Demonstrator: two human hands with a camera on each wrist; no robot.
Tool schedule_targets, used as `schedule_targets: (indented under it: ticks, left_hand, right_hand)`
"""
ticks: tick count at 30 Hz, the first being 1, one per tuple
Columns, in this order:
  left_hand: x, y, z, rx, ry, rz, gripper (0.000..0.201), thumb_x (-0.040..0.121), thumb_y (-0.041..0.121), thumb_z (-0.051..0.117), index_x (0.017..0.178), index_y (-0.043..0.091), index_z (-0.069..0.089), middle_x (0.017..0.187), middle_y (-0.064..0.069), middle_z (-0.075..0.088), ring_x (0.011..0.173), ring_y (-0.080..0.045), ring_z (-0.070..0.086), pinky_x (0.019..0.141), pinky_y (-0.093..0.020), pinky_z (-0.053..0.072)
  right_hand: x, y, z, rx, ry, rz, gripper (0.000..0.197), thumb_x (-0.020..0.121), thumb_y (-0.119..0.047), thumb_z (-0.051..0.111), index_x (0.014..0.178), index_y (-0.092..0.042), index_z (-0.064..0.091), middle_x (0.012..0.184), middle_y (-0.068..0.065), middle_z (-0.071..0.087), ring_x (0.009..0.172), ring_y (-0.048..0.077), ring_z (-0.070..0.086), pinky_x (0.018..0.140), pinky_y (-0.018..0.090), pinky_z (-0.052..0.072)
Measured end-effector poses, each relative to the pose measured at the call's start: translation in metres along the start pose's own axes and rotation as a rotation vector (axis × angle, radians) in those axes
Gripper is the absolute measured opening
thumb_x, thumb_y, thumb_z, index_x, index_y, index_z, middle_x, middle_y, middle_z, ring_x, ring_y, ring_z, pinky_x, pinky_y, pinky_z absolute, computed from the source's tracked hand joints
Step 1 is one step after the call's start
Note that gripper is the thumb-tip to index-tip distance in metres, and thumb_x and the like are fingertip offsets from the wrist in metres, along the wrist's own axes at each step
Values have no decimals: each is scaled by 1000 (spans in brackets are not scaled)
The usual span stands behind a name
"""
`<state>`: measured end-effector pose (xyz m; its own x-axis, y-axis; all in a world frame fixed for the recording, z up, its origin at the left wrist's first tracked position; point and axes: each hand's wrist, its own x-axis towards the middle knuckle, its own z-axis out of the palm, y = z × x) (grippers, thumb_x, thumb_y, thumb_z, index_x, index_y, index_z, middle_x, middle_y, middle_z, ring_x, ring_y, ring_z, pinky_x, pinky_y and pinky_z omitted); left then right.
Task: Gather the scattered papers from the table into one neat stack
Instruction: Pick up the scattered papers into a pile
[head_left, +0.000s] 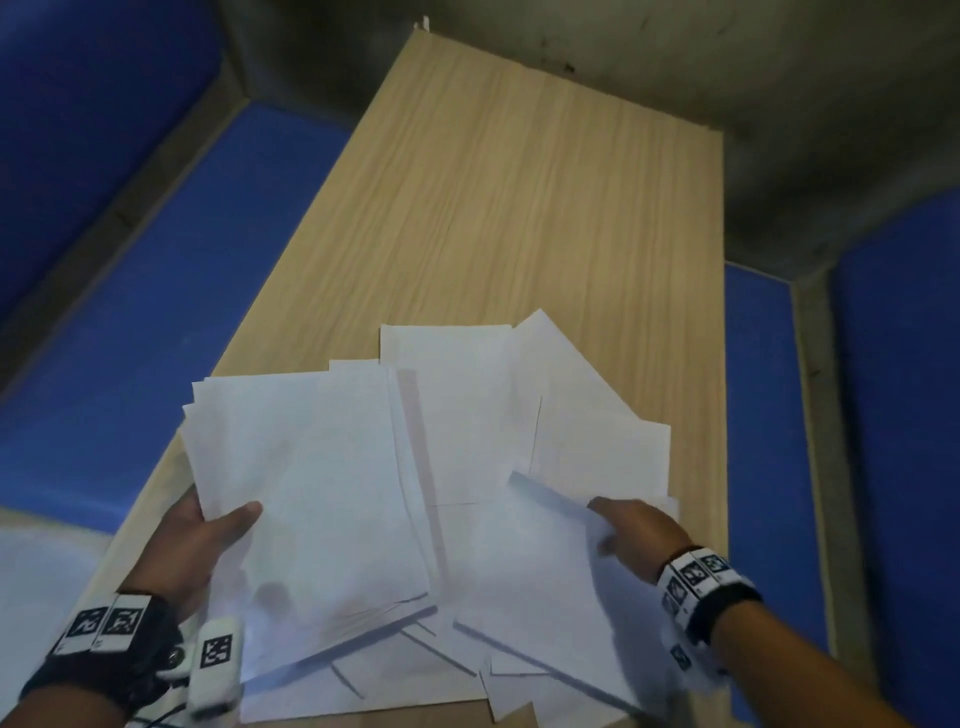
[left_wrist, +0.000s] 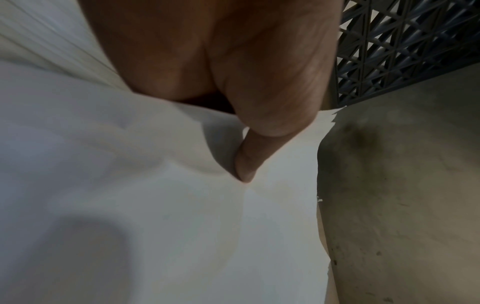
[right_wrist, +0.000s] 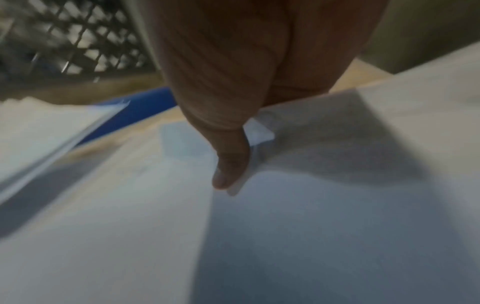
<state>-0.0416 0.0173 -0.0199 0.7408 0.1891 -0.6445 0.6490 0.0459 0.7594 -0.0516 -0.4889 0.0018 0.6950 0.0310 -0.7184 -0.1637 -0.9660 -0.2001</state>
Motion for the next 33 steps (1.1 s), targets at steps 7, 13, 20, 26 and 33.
schedule_targets:
  ticks: [7, 13, 20, 26, 33]
  left_hand:
    - [-11, 3, 7, 32, -25, 27, 41, 97, -1, 60, 135, 16, 58, 120, -16, 72, 108, -41, 68, 95, -58, 51]
    - [-18, 6, 15, 59, -50, 47, 29, 96, -2, 62, 113, 21, 66, 112, -17, 75, 101, -41, 71, 85, -52, 56]
    - [-24, 10, 24, 41, -59, 66, 31, 95, -2, 63, 115, 21, 66, 103, -7, 80, 98, -39, 73, 80, -46, 57]
    - [-24, 7, 20, 51, -48, 62, 29, 95, 0, 64, 114, 23, 65, 99, -4, 81, 97, -38, 73, 85, -52, 57]
    - [-20, 1, 11, 45, -38, 46, 28, 95, 0, 64, 114, 21, 66, 113, -17, 76, 103, -43, 71, 93, -60, 54]
  right_hand:
    - [22, 0, 17, -218, 175, 18, 95, 68, -18, 81, 146, -21, 26, 135, 0, 42, 111, 23, 53, 83, 35, 45]
    - [34, -7, 2, -402, 154, 89, 67, 55, -38, 82, 112, -29, 49, 111, -6, 52, 109, 20, 44, 84, 39, 34]
    - [28, -7, -2, -114, 78, 130, 56, 67, -16, 77, 107, -30, 40, 93, -3, 56, 85, 24, 57, 71, 33, 44]
    - [16, -1, -12, 188, 144, 166, 20, 78, -26, 74, 92, -13, 67, 91, 2, 68, 84, 22, 65, 66, 28, 49]
    - [23, 40, -9, 750, 534, 477, 59, 69, -15, 87, 119, 4, 60, 118, 18, 66, 105, 34, 63, 90, 38, 51]
